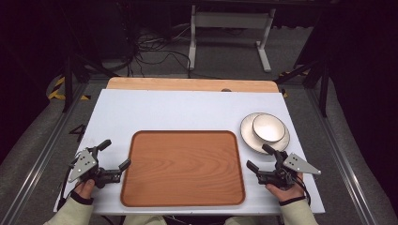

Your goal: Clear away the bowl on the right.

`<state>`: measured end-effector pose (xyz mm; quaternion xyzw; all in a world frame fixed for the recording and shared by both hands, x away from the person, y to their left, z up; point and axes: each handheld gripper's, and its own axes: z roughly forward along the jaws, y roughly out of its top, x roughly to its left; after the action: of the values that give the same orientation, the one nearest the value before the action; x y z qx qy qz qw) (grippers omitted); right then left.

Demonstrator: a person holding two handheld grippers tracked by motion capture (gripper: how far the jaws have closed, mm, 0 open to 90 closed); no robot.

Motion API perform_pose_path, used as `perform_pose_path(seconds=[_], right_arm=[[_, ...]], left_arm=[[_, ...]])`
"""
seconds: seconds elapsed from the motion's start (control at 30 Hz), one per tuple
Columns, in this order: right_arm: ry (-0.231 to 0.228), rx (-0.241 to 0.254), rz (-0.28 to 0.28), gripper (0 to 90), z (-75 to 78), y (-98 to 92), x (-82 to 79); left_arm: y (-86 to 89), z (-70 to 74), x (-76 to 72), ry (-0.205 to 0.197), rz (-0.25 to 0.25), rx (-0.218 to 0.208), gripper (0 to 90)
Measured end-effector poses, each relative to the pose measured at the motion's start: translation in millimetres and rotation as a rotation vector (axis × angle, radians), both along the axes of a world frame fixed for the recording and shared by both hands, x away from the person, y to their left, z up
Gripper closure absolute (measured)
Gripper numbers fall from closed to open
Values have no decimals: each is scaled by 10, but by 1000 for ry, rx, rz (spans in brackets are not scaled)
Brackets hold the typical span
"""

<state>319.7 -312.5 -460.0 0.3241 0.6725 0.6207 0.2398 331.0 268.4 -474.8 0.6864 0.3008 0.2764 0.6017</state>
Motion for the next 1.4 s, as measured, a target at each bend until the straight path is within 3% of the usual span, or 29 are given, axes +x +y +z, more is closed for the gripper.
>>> perform_pose_path(seconds=[0.43,0.63,0.7,0.83,0.93,1.17,1.23,1.33,1.4], right_arm=[[-18,-16,14,139,3,12,-13],[-10,-9,18,230,9,9,-5],[-27,-15,17,249,19,13,5],[-37,-17,21,274,116,42,-6],[-43,-50,4,276,179,58,6],[-36,-50,-18,276,318,61,40],[-40,-37,-17,276,369,76,46],[-33,27,-3,276,467,90,62],[-51,23,1,276,527,99,71]], left_arm=[[2,0,2,2,-1,-2,2],[2,1,2,3,-1,0,2],[2,1,2,2,0,-1,2],[0,-1,2,-1,1,-2,2],[0,-1,2,0,1,-2,2],[0,-1,2,0,1,-2,2],[0,-1,2,0,1,-2,2],[0,-1,1,-1,1,-2,2],[3,1,1,-2,-1,3,2]])
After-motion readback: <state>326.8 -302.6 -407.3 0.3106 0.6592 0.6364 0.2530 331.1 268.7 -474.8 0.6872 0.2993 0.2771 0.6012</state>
